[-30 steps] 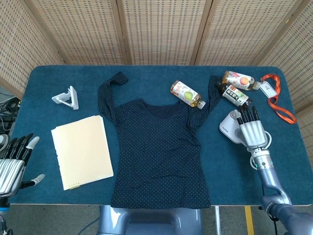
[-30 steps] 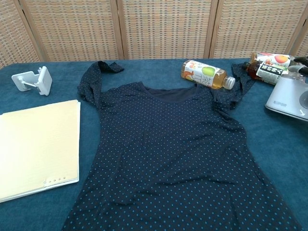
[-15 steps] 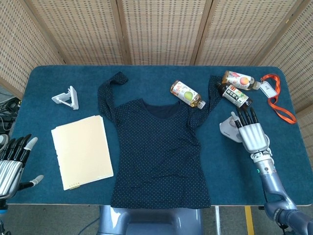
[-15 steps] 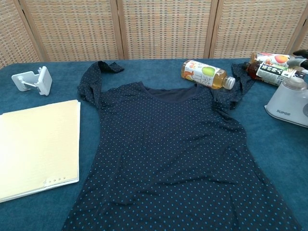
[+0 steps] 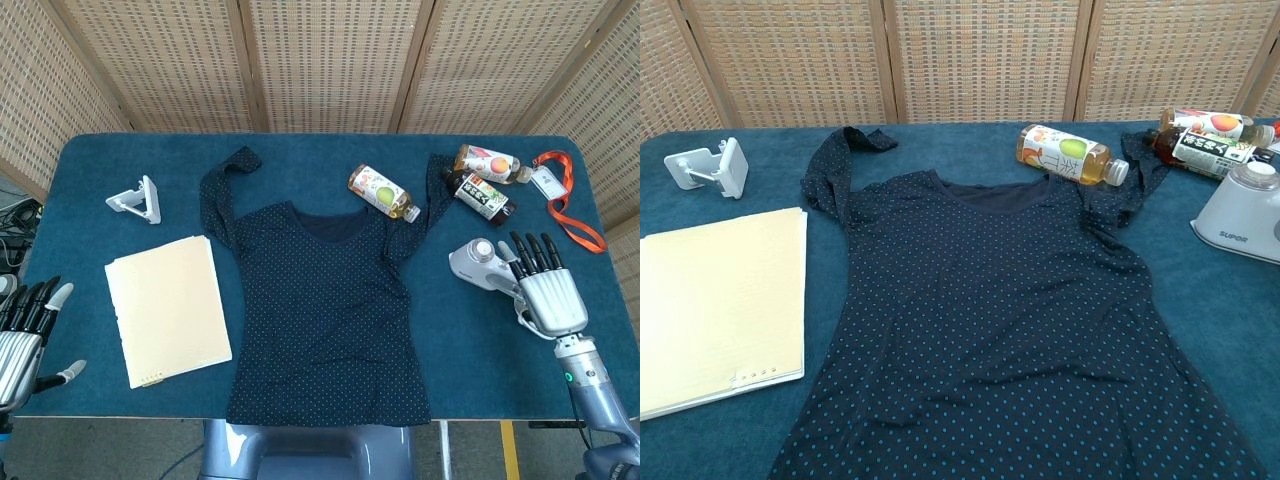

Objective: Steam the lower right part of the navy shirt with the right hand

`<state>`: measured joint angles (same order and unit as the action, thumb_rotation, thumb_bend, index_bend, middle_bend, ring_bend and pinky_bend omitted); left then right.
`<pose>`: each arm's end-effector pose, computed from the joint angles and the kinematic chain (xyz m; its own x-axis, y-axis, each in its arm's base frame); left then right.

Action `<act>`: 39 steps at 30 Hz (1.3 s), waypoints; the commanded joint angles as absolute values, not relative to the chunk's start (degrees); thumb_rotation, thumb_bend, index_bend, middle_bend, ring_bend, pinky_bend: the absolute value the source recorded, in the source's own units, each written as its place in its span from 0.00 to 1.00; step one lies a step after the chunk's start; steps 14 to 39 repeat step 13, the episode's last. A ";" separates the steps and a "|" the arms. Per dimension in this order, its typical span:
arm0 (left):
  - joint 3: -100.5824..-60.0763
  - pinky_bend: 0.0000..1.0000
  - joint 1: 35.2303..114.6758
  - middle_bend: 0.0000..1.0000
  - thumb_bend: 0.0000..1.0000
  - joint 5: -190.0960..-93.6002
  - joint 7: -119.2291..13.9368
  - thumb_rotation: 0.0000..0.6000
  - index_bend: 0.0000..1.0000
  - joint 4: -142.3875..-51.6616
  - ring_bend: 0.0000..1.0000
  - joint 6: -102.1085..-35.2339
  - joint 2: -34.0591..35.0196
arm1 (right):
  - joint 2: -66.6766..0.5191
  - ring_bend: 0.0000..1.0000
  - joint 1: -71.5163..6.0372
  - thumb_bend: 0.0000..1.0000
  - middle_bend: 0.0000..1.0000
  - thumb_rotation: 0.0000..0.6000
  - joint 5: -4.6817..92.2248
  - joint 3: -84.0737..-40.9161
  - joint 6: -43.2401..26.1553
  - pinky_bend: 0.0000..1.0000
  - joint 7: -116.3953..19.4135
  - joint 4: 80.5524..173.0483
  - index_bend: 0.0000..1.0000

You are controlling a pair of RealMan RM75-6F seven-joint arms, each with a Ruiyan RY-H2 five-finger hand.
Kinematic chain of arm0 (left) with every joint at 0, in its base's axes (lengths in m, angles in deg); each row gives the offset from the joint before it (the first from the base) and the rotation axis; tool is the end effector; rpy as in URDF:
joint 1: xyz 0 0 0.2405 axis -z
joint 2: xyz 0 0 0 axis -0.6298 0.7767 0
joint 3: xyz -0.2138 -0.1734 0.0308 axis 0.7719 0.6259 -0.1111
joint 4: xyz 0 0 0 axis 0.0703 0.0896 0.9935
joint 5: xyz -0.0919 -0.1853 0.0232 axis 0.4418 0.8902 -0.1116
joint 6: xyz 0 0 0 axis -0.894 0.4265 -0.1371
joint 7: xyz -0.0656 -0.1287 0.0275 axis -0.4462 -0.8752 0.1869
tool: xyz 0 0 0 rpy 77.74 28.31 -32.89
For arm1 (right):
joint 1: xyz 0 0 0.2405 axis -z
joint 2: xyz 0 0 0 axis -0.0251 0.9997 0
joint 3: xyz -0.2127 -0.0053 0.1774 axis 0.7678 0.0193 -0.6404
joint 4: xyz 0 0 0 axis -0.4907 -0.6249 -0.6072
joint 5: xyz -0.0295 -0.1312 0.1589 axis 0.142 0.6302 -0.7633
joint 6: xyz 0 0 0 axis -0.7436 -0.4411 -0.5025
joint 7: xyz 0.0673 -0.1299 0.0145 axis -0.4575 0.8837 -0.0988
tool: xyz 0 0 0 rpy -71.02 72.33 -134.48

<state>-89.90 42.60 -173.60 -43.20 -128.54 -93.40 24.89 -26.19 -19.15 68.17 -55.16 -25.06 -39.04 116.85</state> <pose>-0.2843 0.1600 0.1779 0.4563 0.0037 0.8898 0.8850 -0.1056 -0.4534 -0.3386 -0.2929 0.1377 0.7200 0.1337 0.6810 -0.6562 -0.1884 0.7307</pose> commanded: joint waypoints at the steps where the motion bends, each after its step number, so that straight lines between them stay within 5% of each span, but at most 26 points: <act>1: -90.16 0.00 42.19 0.00 0.00 -174.41 -42.97 1.00 0.00 -128.58 0.00 -94.08 24.71 | -22.55 0.00 -15.79 0.00 0.00 1.00 66.58 -55.30 -27.97 0.00 -41.19 122.04 0.00; 12: -91.15 0.00 40.98 0.00 0.00 -175.32 -43.17 1.00 0.00 -127.09 0.00 -94.76 23.70 | -17.31 0.00 -7.75 0.00 0.00 1.00 62.43 -55.30 -34.75 0.00 -40.94 134.80 0.00; 39: -91.10 0.00 40.97 0.00 0.00 -175.36 -43.21 1.00 0.00 -126.96 0.00 -94.80 23.66 | -17.20 0.00 -7.45 0.00 0.00 1.00 62.36 -55.32 -35.00 0.00 -40.84 135.07 0.00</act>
